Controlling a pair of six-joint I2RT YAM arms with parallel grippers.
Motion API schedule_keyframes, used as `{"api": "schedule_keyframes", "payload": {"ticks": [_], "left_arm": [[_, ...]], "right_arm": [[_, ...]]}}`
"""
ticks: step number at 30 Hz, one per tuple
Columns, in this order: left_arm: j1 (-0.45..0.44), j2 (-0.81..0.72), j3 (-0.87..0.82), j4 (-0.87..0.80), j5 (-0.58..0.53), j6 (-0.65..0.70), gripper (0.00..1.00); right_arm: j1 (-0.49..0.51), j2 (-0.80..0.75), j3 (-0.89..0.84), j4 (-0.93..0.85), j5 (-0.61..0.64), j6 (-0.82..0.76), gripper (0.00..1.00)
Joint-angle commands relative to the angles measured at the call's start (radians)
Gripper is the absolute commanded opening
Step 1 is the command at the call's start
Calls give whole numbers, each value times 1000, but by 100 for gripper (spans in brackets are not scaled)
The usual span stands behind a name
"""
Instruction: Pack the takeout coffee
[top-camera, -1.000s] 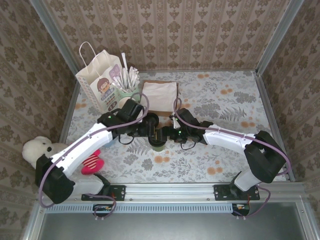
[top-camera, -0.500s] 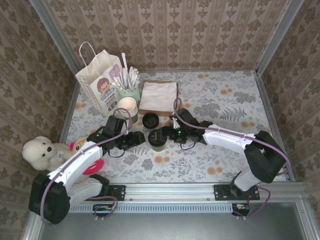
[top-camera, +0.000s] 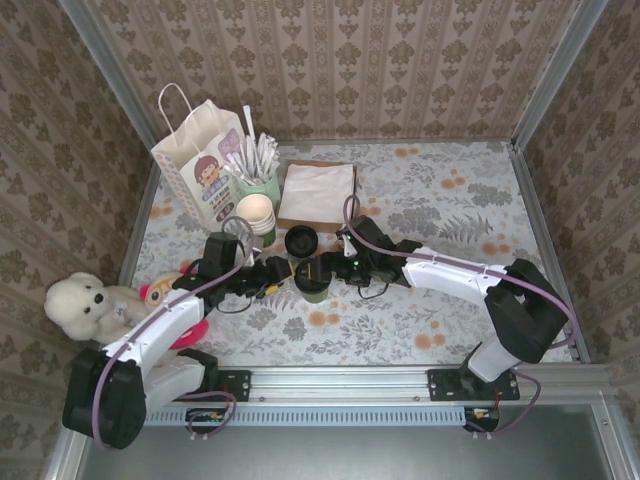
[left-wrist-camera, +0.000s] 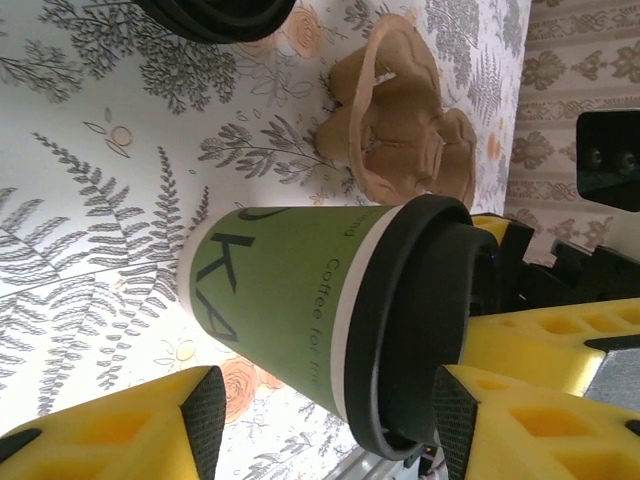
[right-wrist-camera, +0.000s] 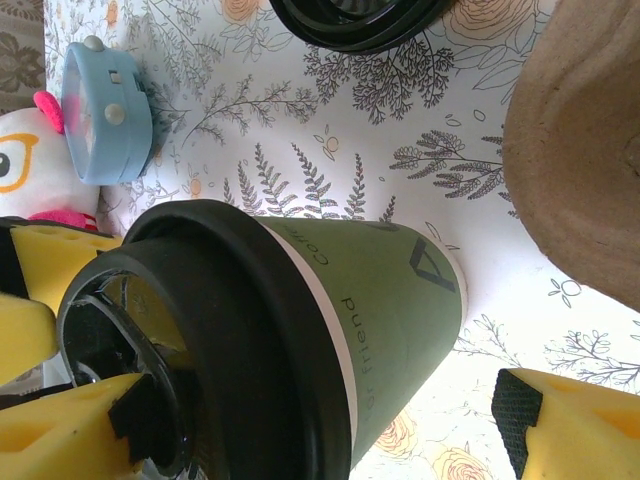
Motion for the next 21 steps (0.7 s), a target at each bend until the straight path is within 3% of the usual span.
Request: {"api": "schedule_keyframes", "payload": {"ticks": [1,16,21], "left_arm": [[11,13,-8,40,46,-14,59],[11,92,-4,29,73,0,49],[4,103,12,-93,20,62,44]], "right_arm": [[8,37,4,-99,39,7,89],[11,60,11,-98,32,10,90],[12,66,7,-102,32,12,90]]}}
